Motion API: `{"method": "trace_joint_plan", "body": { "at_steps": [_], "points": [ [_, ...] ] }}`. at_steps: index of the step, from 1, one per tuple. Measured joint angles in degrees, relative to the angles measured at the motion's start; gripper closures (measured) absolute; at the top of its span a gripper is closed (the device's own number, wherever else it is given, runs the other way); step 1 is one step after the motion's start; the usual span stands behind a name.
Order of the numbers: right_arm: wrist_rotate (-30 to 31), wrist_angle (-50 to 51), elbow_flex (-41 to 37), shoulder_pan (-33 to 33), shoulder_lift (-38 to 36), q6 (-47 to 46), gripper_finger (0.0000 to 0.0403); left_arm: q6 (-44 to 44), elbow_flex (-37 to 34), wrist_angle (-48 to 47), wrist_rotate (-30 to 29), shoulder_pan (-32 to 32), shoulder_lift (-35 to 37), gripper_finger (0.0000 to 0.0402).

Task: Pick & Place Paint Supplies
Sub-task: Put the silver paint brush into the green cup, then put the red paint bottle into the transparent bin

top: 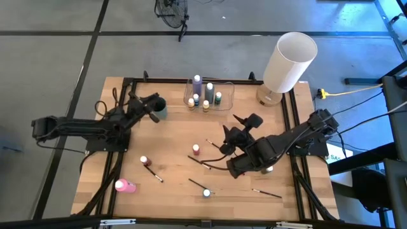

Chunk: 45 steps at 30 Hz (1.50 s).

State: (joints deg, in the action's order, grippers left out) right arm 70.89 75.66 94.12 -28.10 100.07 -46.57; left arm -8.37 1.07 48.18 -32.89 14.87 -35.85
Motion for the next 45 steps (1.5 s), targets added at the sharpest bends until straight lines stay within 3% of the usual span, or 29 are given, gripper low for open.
{"method": "trace_joint_plan", "body": {
  "at_steps": [5,13,25,36,42,45],
  "points": [
    [0.04,0.23,-0.17,0.45,0.00,-0.58,0.0119,3.88,0.05,-4.91,-5.08,1.52,-0.44,0.0389],
    [0.48,0.44,-0.17,0.42,0.00,-0.58,0.0119,7.69,0.05,-7.51,-5.14,1.25,-0.40,0.0389],
    [0.49,0.44,-0.17,0.42,0.03,-0.58,0.0119,10.15,-0.56,-9.40,-4.37,1.38,-0.33,0.0354],
    [0.48,0.42,-0.17,0.42,0.07,-0.58,0.0119,9.22,-0.56,-8.40,-0.20,1.36,-0.22,0.0263],
    [0.17,0.43,-0.17,0.43,0.07,-0.58,0.0119,8.10,2.14,-6.85,8.87,1.36,-0.22,0.0225],
    [0.00,0.42,-0.17,0.46,0.09,-0.56,0.0119,6.86,6.49,-12.56,14.19,0.74,-0.23,0.0218]
  ]
}}
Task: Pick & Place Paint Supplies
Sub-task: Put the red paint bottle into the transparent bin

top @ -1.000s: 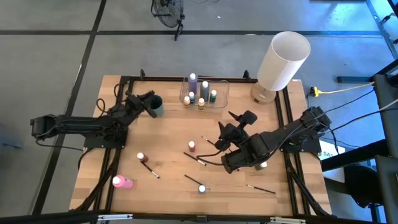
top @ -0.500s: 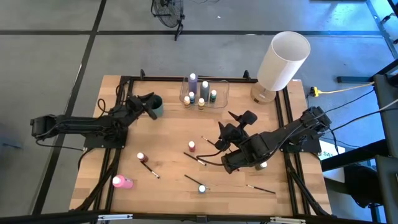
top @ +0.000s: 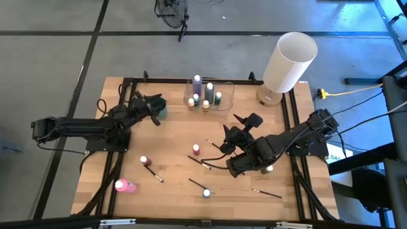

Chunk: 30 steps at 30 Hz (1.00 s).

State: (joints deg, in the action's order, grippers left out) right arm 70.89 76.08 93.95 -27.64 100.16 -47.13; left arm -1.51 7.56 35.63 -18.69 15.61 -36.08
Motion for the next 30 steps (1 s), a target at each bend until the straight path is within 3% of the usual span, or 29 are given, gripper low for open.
{"method": "trace_joint_plan", "body": {
  "at_steps": [5,10,13,16,20,30],
  "points": [
    [-0.07,0.42,0.00,0.02,0.00,-0.02,0.0119,-3.06,11.94,-17.17,5.79,-4.18,-0.02,0.0218],
    [-1.54,0.99,0.00,0.25,0.00,-0.02,0.0119,-2.97,27.22,-45.27,10.17,-11.49,-0.69,0.0218],
    [-1.55,1.24,0.00,0.55,0.00,-0.02,0.0119,0.19,33.79,-63.54,10.97,-16.32,-2.59,0.0218],
    [-1.56,1.53,0.00,1.07,0.00,-0.02,0.0119,8.20,37.88,-74.35,13.38,-20.95,-4.54,0.0217],
    [-1.90,1.72,0.00,2.19,0.00,-0.02,0.0119,20.91,41.97,-80.11,20.45,-27.80,-7.43,0.0217],
    [-2.29,0.77,-1.63,4.46,0.00,-0.43,0.0119,35.21,48.48,-86.87,18.39,-39.70,-16.71,0.0217]
  ]
}}
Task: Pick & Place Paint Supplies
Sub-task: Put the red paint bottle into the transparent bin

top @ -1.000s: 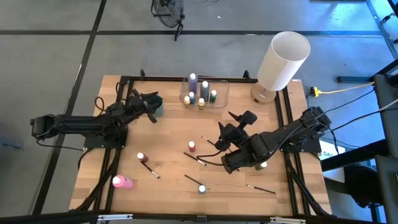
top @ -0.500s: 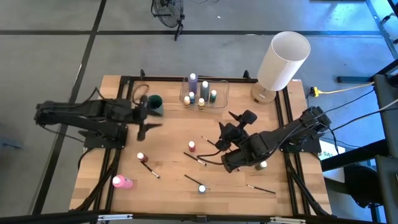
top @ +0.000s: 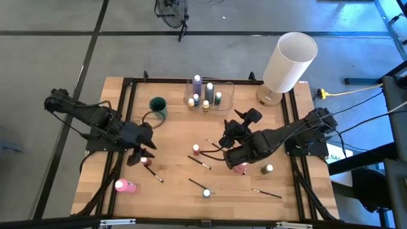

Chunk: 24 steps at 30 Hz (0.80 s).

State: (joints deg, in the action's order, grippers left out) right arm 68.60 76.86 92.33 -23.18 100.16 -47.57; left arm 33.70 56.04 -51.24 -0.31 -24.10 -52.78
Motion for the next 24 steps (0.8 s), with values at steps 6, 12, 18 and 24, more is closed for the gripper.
{"method": "trace_joint_plan", "body": {
  "at_steps": [6,12,18,24],
  "points": [
    [-1.50,-1.26,-1.72,1.05,0.00,-0.01,0.0119,3.48,1.85,-8.48,-0.11,-2.71,-6.17,0.0217],
    [-1.95,-1.40,-1.89,1.01,0.00,-0.01,0.0119,6.68,1.87,-19.75,-0.25,-4.96,-12.44,0.0229],
    [-1.92,-1.42,-1.89,1.03,0.00,-0.01,0.0120,6.22,1.87,-20.13,-0.24,-7.24,-18.12,0.0243],
    [-1.75,-1.40,-1.89,1.10,0.00,0.00,0.0119,8.68,1.87,-20.15,-4.55,-9.11,-22.43,0.0249]
  ]
}}
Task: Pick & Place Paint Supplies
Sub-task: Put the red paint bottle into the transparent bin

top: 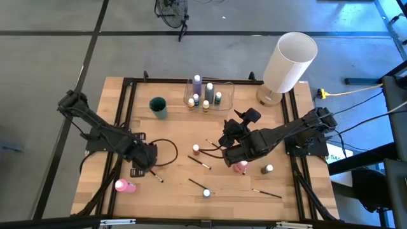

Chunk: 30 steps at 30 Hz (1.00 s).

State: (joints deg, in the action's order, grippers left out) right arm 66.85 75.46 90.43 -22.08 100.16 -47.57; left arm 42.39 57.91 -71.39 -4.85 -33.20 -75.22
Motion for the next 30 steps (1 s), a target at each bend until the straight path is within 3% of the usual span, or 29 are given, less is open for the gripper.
{"method": "trace_joint_plan", "body": {
  "at_steps": [24,30],
  "points": [
    [-0.02,-0.96,0.00,0.02,0.00,0.27,0.0119,1.29,-0.04,-0.20,2.31,-0.71,-1.60,0.0247],
    [-0.19,-1.18,0.00,0.02,0.00,0.02,0.0119,1.44,-0.04,-0.60,-1.96,-2.14,-1.58,0.0247]
  ]
}}
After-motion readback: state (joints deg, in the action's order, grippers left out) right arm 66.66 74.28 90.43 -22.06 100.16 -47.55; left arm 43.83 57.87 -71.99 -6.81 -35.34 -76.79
